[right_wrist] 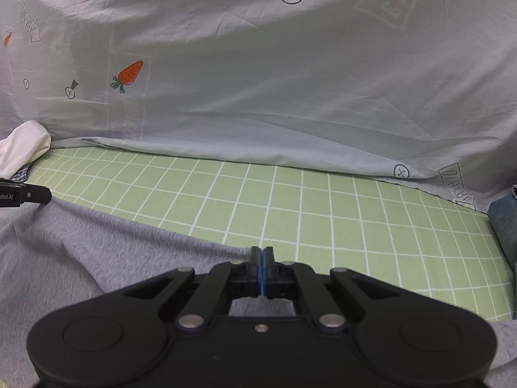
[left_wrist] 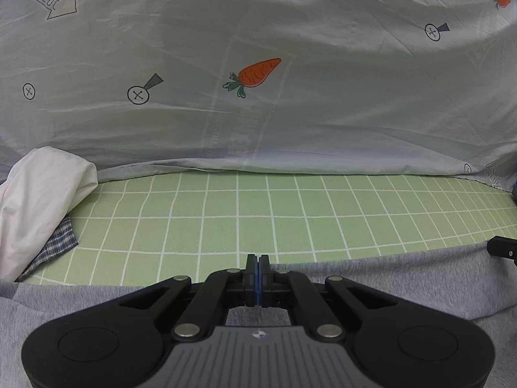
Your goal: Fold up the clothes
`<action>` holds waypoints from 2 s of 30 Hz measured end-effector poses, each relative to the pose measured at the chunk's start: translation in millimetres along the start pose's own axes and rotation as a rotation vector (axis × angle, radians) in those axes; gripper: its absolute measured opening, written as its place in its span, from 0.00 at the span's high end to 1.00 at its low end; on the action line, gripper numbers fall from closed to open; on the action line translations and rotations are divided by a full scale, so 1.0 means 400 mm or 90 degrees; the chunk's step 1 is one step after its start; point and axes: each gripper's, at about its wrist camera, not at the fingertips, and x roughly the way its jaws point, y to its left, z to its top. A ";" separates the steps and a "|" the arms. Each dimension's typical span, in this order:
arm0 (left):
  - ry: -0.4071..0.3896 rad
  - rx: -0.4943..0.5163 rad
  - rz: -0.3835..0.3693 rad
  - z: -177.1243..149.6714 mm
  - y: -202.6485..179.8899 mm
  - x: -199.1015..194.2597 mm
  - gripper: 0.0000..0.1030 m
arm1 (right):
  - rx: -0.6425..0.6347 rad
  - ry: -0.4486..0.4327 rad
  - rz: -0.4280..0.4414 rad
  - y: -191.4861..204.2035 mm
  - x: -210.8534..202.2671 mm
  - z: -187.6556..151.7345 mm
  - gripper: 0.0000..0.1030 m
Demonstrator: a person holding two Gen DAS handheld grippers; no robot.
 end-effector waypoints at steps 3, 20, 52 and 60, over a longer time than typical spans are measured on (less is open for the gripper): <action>0.015 -0.040 0.025 0.010 0.007 0.028 0.98 | 0.011 0.033 -0.016 0.001 0.055 0.011 0.98; 0.129 -0.114 -0.053 -0.208 -0.039 -0.222 0.50 | 0.467 0.084 -0.170 -0.269 -0.350 -0.369 0.36; 0.109 -0.140 0.060 -0.304 -0.090 -0.445 0.45 | 0.372 0.061 -0.514 -0.583 -0.542 -0.588 0.46; 0.134 -0.152 0.065 -0.292 -0.049 -0.390 0.45 | 0.305 0.053 -0.280 -0.499 -0.399 -0.453 0.59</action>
